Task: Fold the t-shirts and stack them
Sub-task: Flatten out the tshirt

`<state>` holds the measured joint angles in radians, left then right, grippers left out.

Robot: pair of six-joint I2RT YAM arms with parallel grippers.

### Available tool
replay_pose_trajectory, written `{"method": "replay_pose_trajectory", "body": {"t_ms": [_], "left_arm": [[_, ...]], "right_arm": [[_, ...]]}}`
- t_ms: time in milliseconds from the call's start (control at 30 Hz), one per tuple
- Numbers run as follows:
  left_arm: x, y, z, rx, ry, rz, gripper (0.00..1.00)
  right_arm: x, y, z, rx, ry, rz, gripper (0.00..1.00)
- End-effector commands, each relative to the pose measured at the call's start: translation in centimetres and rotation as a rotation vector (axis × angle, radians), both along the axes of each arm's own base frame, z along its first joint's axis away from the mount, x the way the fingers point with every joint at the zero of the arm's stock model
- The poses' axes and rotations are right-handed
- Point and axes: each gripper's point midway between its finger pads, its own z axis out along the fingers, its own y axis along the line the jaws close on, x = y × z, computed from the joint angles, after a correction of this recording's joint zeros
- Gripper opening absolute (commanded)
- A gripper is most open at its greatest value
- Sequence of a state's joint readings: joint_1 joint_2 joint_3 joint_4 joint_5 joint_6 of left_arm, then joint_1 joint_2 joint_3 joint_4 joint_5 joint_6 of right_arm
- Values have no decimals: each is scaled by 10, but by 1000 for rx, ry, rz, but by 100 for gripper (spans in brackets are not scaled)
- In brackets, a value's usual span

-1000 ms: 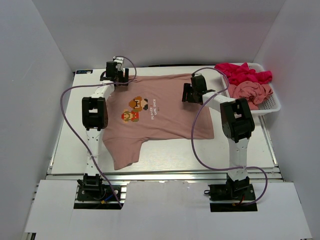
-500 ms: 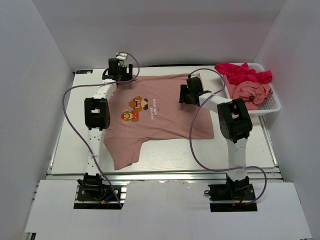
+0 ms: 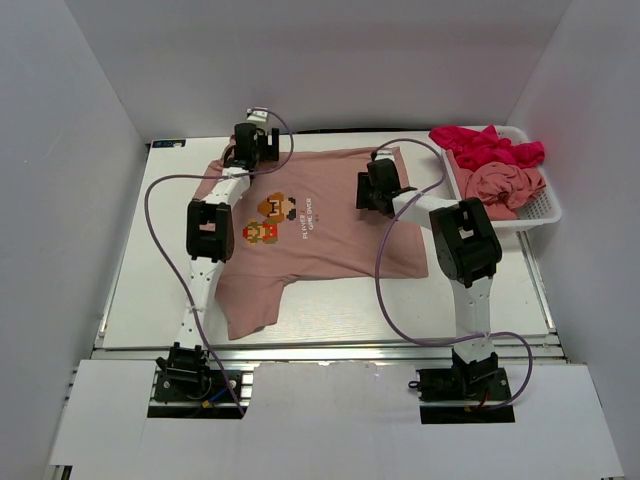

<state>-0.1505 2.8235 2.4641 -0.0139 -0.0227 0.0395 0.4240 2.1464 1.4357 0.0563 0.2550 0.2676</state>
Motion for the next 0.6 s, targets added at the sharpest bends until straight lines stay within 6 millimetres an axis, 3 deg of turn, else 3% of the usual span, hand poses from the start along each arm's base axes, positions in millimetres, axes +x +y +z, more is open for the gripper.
{"method": "replay_pose_trajectory", "body": {"t_ms": [0, 133, 167, 233, 400, 500, 567], "left_arm": [[16, 22, 64, -22, -148, 116, 94], [20, 24, 133, -25, -289, 102, 95], [19, 24, 165, -20, -357, 103, 94], [14, 27, 209, -29, -438, 122, 94], [1, 31, 289, -87, -602, 151, 94], [-6, 26, 311, -62, -646, 146, 94], [-7, 27, 306, -38, -615, 151, 94]], "right_arm": [[0, 4, 14, -11, -48, 7, 65], [-5, 15, 9, 29, -40, 34, 65], [-7, 19, 9, 24, -41, 38, 65], [-9, 22, 12, -10, -58, 42, 65], [-14, 26, 17, -15, -70, 56, 66], [-19, 30, 18, 1, -72, 73, 66], [-22, 35, 20, -4, -74, 82, 66]]}}
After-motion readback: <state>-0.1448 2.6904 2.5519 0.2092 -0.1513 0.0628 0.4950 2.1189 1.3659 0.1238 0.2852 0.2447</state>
